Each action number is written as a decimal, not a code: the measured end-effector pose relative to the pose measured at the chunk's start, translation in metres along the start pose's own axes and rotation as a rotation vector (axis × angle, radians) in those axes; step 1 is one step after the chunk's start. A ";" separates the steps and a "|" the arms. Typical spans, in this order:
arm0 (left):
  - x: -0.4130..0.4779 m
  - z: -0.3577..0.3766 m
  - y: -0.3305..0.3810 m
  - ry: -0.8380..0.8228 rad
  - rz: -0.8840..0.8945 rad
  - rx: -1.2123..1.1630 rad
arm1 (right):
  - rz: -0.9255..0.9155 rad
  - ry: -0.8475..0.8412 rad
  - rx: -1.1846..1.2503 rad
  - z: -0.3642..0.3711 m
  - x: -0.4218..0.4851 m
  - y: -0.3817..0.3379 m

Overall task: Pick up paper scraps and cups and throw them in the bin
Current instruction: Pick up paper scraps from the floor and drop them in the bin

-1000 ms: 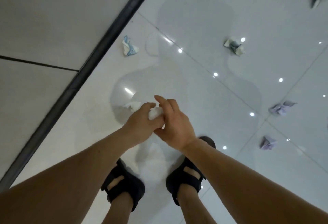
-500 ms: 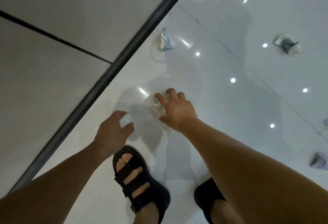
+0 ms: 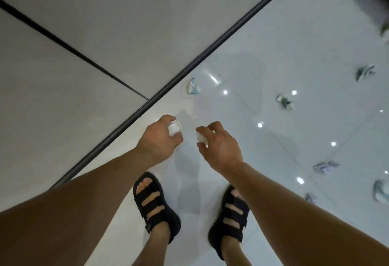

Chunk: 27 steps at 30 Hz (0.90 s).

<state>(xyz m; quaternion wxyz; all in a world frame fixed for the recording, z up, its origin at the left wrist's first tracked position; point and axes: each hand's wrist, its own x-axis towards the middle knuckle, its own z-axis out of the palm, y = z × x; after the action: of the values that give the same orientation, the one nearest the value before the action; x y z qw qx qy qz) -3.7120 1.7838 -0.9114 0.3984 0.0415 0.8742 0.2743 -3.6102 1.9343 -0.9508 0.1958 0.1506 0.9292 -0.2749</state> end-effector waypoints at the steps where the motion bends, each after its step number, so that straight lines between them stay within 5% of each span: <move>1: -0.012 -0.010 0.015 0.006 0.009 0.003 | -0.017 0.022 -0.007 -0.024 -0.004 -0.011; 16: -0.314 -0.149 0.107 0.398 -0.163 -0.412 | -0.355 -0.058 -0.105 -0.284 -0.173 -0.184; 27: -0.567 -0.194 0.017 0.670 -0.309 -0.574 | -0.683 -0.145 -0.348 -0.297 -0.324 -0.375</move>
<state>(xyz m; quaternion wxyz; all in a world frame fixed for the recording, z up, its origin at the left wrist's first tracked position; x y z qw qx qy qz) -3.4694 1.5465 -0.4173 0.1259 -0.2918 0.8395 0.4408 -3.5548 1.7467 -0.4073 0.1807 -0.2229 0.9423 -0.1724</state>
